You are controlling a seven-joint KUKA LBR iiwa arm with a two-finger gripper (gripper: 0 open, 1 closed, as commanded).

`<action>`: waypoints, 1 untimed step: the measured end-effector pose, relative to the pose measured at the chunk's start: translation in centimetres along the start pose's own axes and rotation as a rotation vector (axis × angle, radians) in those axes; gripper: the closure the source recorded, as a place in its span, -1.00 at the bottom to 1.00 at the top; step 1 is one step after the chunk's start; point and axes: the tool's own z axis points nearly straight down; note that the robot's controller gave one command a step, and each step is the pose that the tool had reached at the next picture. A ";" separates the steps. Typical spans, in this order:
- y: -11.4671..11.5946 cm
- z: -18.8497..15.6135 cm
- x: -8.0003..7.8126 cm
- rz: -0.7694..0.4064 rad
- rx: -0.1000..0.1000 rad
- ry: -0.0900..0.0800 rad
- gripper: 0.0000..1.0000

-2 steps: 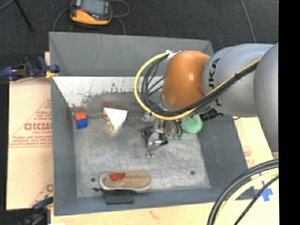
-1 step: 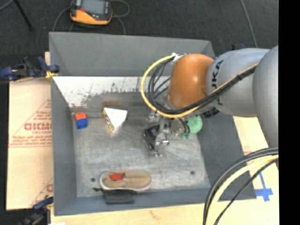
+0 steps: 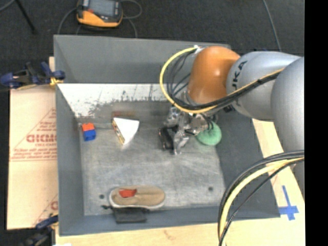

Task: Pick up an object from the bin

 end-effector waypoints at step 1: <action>0.0 0.0 0.0 0.001 0.000 0.000 1.00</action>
Offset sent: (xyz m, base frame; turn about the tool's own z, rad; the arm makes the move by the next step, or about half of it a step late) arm -0.0121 0.0103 0.1461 -0.0060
